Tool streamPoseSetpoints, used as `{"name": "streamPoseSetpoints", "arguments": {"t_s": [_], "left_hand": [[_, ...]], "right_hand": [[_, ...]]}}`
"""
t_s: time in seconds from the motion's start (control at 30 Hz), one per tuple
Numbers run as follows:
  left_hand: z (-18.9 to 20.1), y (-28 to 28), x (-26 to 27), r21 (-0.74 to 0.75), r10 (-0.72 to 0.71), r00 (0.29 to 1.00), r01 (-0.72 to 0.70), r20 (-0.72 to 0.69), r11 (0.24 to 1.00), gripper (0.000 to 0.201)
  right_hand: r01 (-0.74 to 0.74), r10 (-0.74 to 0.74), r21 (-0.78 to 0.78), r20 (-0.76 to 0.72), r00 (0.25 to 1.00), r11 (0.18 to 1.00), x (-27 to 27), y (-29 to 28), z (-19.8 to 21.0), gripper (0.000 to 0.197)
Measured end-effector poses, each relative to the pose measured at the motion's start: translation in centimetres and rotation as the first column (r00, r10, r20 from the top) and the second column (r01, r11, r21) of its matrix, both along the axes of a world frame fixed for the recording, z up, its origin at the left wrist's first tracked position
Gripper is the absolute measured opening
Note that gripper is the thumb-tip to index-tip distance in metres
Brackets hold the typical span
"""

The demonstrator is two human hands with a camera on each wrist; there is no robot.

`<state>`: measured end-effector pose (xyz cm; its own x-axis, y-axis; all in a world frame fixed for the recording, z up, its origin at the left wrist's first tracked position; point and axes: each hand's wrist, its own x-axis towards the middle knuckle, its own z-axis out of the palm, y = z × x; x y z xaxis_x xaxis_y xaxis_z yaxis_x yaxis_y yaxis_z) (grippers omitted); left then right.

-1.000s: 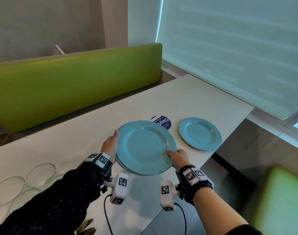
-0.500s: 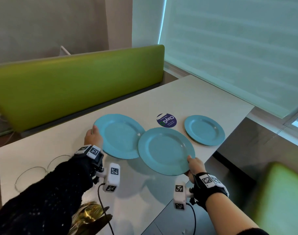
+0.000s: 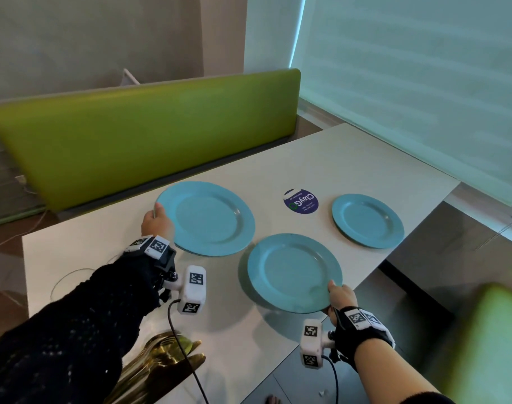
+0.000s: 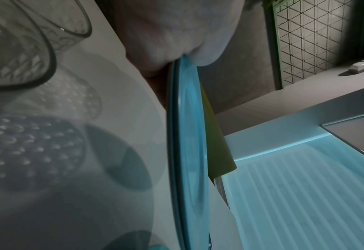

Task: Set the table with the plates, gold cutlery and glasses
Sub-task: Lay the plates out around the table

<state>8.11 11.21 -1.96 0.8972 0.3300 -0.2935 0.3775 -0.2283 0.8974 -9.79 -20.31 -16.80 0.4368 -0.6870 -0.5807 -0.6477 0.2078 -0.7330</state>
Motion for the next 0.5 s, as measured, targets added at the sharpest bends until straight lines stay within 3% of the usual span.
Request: {"name": "streamPoseSetpoints", "arguments": {"t_s": [0.2, 0.4, 0.5], "left_hand": [[-0.2, -1.0, -0.7, -0.034, -0.032, 0.999, 0.032, 0.004, 0.999, 0.051], [-0.3, -1.8, -1.3, -0.061, -0.06, 0.998, 0.06, -0.005, 0.996, 0.051], [-0.4, -2.1, -1.4, -0.065, -0.078, 0.997, 0.078, -0.001, 0.995, 0.051]], "right_hand": [[0.035, -0.035, 0.005, -0.015, 0.999, 0.999, 0.0, -1.0, -3.5, 0.04], [-0.046, 0.048, 0.032, -0.08, 0.996, 0.998, -0.4, 1.4, 1.4, 0.017], [-0.017, 0.022, 0.073, -0.069, 0.997, 0.997, -0.7, 1.8, 2.4, 0.027]]}}
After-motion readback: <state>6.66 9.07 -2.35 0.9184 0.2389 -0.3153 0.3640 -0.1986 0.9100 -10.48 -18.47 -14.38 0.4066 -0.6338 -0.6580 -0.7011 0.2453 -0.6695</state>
